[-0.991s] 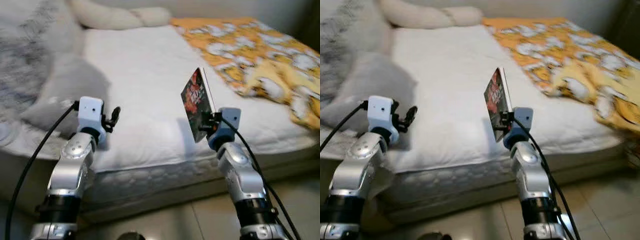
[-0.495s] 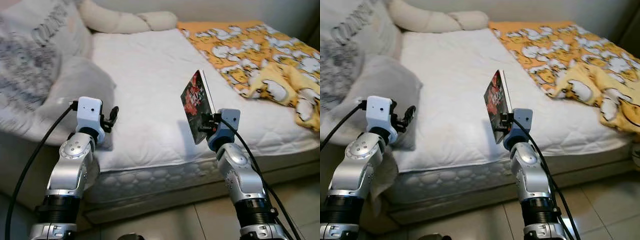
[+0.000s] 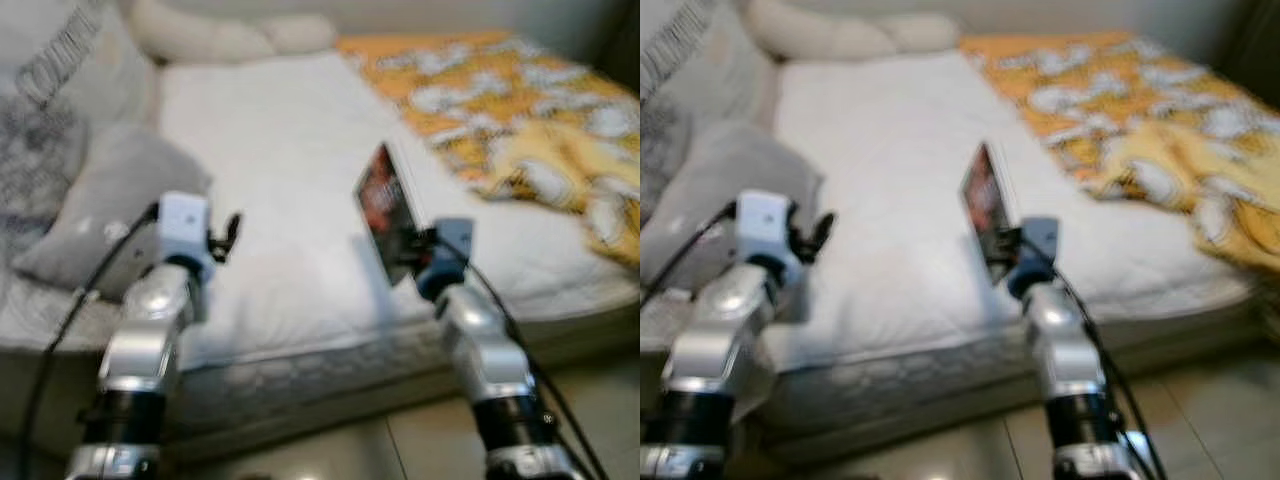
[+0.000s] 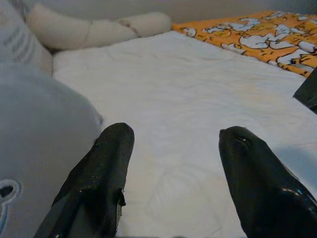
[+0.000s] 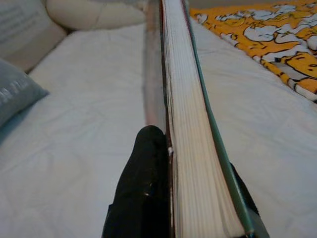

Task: Clean up the room

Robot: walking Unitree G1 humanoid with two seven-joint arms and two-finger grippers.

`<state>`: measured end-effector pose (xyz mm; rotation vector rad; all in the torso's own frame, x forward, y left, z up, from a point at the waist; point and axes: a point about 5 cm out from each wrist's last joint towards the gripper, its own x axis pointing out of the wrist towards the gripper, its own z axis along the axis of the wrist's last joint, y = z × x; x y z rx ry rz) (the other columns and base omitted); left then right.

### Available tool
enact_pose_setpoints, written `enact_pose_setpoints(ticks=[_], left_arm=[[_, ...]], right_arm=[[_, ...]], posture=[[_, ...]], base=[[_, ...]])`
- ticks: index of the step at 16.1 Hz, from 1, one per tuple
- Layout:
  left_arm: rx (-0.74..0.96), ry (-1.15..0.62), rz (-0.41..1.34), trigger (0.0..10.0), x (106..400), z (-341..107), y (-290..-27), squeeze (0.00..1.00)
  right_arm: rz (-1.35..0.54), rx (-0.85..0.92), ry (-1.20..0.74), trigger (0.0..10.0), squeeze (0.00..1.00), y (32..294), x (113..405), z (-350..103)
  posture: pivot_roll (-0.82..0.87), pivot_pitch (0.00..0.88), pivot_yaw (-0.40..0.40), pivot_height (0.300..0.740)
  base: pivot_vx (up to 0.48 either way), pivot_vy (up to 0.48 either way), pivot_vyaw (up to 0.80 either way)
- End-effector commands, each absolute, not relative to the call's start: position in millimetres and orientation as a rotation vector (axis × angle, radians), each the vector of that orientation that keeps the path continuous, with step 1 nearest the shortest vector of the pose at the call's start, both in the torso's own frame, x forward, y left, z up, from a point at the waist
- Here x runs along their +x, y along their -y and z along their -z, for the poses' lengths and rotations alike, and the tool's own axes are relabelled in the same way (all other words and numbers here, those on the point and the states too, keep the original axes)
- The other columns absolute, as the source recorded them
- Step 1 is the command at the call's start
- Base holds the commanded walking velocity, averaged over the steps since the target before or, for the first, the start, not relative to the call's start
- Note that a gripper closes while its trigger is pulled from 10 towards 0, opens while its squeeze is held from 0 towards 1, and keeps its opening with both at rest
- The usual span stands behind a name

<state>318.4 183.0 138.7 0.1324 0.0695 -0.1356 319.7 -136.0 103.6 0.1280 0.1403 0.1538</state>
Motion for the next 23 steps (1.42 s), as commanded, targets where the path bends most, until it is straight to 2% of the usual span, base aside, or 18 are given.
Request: enact_pose_setpoints(ticks=[1, 3, 6, 8, 9, 11, 17, 20, 23], left_arm=[[0.146, -0.066, 0.114, 10.0, 319, -142, -190, 0.00], [0.146, -0.066, 0.113, 10.0, 319, -142, -191, 0.00], [0.146, -0.068, 0.107, 10.0, 320, -142, -192, 0.00], [0.146, -0.068, 0.107, 10.0, 320, -141, -193, 0.00], [0.146, -0.069, 0.107, 10.0, 320, -141, -193, 0.00], [0.145, -0.069, 0.106, 10.0, 320, -141, -193, 0.00], [0.145, -0.061, 0.105, 10.0, 320, -142, -193, 0.00], [0.146, -0.060, 0.108, 10.0, 320, -141, -193, 0.00], [0.135, -0.059, 0.120, 10.0, 317, -141, -193, 0.00]], right_arm=[[-0.189, 0.137, -0.099, 10.0, 0.00, 128, 324, -116], [-0.211, 0.185, -0.115, 10.0, 0.00, 126, 323, -114], [-0.287, 0.123, -0.117, 10.0, 0.00, 121, 321, -115], [-0.291, 0.123, -0.117, 10.0, 0.00, 120, 320, -115], [-0.298, 0.167, -0.127, 10.0, 0.00, 119, 319, -113], [-0.331, 0.139, -0.124, 10.0, 0.00, 118, 318, -114], [-0.357, 0.126, -0.128, 10.0, 0.00, 118, 318, -114], [-0.352, 0.122, -0.126, 10.0, 0.00, 118, 317, -114], [-0.337, 0.158, -0.135, 10.0, 0.00, 122, 315, -111]], posture=[[0.02, 0.000, -0.009, 0.740], [0.02, 0.000, -0.007, 0.740], [0.02, 0.000, -0.006, 0.740], [0.02, 0.000, -0.006, 0.740], [0.02, 0.000, -0.007, 0.740], [0.02, 0.000, -0.007, 0.740], [0.03, 0.000, -0.011, 0.740], [0.03, 0.000, -0.013, 0.740], [0.05, 0.000, -0.030, 0.740]], base=[[0.307, 0.000, 0.43], [0.307, 0.000, 0.00], [0.307, 0.000, 0.27], [0.306, 0.000, 0.80], [0.300, 0.000, 0.00], [0.304, 0.000, 0.00], [0.305, 0.000, 0.00], [0.304, 0.000, 0.80], [0.200, 0.000, 0.00]])
